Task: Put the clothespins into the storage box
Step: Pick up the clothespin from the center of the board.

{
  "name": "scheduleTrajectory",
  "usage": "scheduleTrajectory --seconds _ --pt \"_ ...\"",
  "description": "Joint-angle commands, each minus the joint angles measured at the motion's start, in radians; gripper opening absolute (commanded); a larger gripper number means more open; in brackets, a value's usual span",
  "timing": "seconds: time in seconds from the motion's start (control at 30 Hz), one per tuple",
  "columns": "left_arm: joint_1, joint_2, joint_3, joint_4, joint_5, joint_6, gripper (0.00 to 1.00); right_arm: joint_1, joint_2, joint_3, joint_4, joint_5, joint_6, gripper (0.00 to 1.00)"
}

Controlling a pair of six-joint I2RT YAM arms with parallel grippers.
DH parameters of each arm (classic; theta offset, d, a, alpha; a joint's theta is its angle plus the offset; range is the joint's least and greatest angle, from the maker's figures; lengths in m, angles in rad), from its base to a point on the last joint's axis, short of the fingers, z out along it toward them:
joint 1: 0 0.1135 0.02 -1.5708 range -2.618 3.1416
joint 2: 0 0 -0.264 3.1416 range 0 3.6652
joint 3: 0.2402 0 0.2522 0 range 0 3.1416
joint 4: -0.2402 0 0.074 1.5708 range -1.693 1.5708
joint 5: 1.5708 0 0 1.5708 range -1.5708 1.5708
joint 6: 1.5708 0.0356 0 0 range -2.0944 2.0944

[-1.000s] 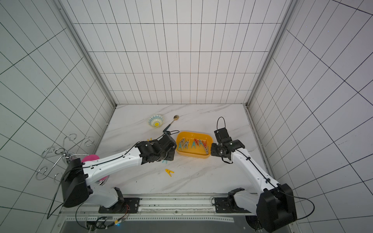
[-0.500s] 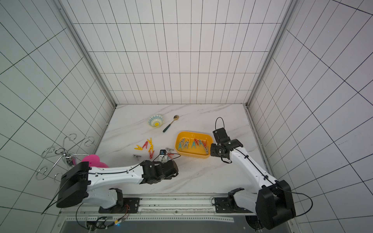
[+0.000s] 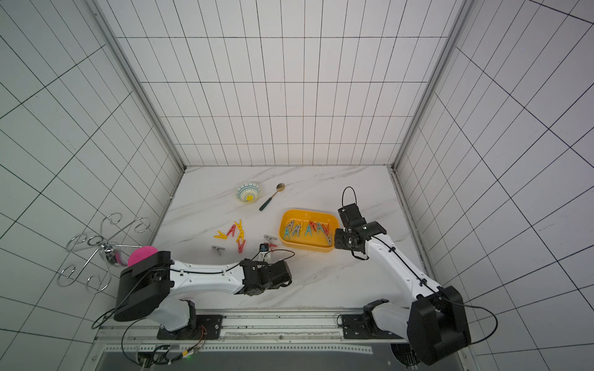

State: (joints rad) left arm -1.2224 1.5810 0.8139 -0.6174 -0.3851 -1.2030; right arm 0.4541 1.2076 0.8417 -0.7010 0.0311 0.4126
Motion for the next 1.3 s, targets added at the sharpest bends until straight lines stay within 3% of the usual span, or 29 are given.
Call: scheduleTrajectory --seconds 0.0,0.17,0.77,1.27 --pt "-0.002 0.017 0.008 0.025 -0.003 -0.016 0.40 0.010 0.011 0.038 0.000 0.012 0.003 0.47" --pt "-0.002 0.008 -0.019 0.034 0.003 -0.029 0.32 0.011 0.010 0.033 0.006 0.010 0.006 0.47" --pt "-0.002 0.015 -0.056 0.098 0.042 -0.021 0.17 0.020 0.003 0.038 -0.006 0.017 0.011 0.48" --pt "-0.012 0.022 0.053 0.026 0.022 0.066 0.01 0.020 0.007 0.049 -0.003 0.019 0.002 0.49"
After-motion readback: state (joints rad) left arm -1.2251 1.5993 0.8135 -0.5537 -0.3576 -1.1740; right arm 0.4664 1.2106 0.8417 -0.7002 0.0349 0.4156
